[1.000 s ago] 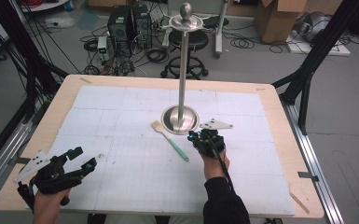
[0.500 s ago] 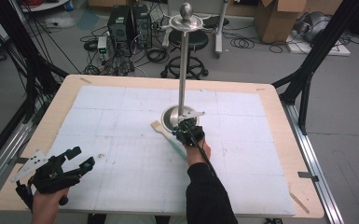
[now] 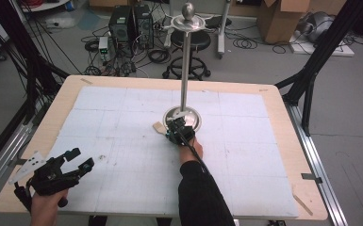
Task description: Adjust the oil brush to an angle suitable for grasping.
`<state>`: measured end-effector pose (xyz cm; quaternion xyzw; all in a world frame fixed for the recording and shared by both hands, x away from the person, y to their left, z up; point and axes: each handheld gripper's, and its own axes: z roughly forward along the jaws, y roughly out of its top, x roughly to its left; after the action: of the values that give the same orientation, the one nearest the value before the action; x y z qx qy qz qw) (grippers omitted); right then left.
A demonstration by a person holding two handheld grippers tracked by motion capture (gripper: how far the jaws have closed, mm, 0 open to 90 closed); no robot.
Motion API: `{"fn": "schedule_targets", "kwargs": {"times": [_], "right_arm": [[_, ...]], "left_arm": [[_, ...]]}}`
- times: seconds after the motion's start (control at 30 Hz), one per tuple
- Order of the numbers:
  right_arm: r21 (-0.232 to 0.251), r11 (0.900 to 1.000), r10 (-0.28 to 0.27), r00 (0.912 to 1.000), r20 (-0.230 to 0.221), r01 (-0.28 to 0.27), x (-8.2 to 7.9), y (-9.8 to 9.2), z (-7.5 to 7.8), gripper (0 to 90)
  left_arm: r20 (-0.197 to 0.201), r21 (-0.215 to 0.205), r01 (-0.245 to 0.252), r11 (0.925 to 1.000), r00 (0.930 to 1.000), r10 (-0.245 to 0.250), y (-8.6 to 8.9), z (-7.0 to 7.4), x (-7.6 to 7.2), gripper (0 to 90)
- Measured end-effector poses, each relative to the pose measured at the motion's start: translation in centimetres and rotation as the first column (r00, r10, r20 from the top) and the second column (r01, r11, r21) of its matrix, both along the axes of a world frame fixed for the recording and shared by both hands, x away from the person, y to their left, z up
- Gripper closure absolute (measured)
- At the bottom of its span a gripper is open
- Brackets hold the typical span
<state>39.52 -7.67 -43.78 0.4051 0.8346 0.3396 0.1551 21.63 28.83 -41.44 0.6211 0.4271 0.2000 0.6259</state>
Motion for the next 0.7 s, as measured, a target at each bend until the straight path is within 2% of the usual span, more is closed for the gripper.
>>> {"fn": "schedule_targets", "kwargs": {"times": [0.17, 0.3, 0.4, 0.43, 0.47, 0.6, 0.63, 0.67, 0.7], "right_arm": [[0.007, 1.000, 0.025, 0.9997, -0.008, -0.025, -0.2, 0.4, 0.0, 88.9], [0.019, 0.997, 0.070, 0.9974, -0.020, -0.069, -0.7, 1.0, 0.0, 88.9], [0.024, 0.992, 0.122, 0.9921, -0.032, -0.121, -1.2, 1.6, 0.0, 88.9], [0.024, 0.992, 0.122, 0.9921, -0.032, -0.121, -1.2, 1.6, 0.0, 88.9], [0.038, 0.987, 0.158, 0.9863, -0.047, -0.156, -1.6, 2.0, 0.0, 88.9], [0.066, 0.977, 0.206, 0.9755, -0.078, -0.201, -2.2, 2.5, 0.0, 88.9], [0.066, 0.977, 0.206, 0.9755, -0.078, -0.201, -2.2, 2.5, 0.0, 88.9], [0.084, 0.969, 0.239, 0.9666, -0.091, -0.232, -2.5, 2.8, 0.0, 88.9], [0.088, 0.966, 0.252, 0.9628, -0.098, -0.244, -2.7, 3.0, 0.0, 88.9]], "left_arm": [[-0.002, 0.003, 0.002, 1.0000, 1.0000, -0.002, -0.1, 0.0, 0.0, 22.5], [-0.001, -0.001, -0.001, 1.0000, 1.0000, 0.001, 0.0, 0.0, 0.0, 22.5], [-0.002, -0.007, -0.005, 1.0000, 1.0000, 0.005, 0.1, 0.0, 0.0, 22.5], [-0.002, -0.007, -0.005, 1.0000, 1.0000, 0.005, 0.1, 0.0, 0.0, 22.5], [-0.002, -0.008, -0.006, 0.9999, 1.0000, 0.006, 0.2, 0.0, 0.0, 22.5], [-0.004, -0.007, -0.006, 1.0000, 1.0000, 0.006, 0.1, 0.0, 0.0, 22.5], [-0.004, -0.007, -0.006, 1.0000, 1.0000, 0.006, 0.1, 0.0, 0.0, 22.5], [-0.005, -0.009, -0.006, 0.9999, 1.0000, 0.006, 0.1, 0.0, 0.0, 22.5], [-0.005, -0.009, -0.006, 0.9999, 1.0000, 0.006, 0.1, 0.0, 0.0, 22.5]]}}
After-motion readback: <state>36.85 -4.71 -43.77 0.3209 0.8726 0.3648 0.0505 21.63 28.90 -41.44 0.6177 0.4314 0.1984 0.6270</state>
